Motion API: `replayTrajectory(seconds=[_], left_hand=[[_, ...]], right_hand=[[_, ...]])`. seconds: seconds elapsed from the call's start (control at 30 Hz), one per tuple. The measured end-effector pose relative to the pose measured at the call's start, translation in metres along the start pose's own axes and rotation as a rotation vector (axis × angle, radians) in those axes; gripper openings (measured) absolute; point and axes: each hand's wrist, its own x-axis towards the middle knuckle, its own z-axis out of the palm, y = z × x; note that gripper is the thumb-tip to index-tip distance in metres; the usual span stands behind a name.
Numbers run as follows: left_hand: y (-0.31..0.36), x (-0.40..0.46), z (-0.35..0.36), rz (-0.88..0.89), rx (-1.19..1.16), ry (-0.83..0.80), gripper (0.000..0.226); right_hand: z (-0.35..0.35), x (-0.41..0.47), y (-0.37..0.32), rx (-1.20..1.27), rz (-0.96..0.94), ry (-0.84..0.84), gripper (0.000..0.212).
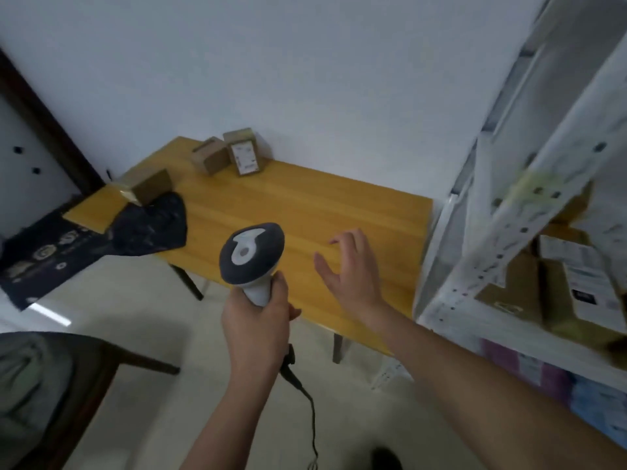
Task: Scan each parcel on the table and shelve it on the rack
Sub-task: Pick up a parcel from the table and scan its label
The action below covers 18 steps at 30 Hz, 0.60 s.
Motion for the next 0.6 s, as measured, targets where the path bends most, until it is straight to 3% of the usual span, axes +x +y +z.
replayTrajectory(seconds=[0.27,0.43,0.6], left_hand=[[-0.002,0.161,-0.041,0.016,0.004,0.111,0.042],[-0.011,0.298,-0.029,0.012,0.037,0.127,0.038],[-0.015,0.42,-0.007,-0.103,0.082,0.088,0.039]], right_hand=[[0.157,0.147,-0.014,-0.044,0.101,-0.119,0.04],[0.282,0.276,0.01,-0.116,0.2,-0.319,0.049],[0.385,0.397,0.046,-0.224,0.224,-0.522,0.069]])
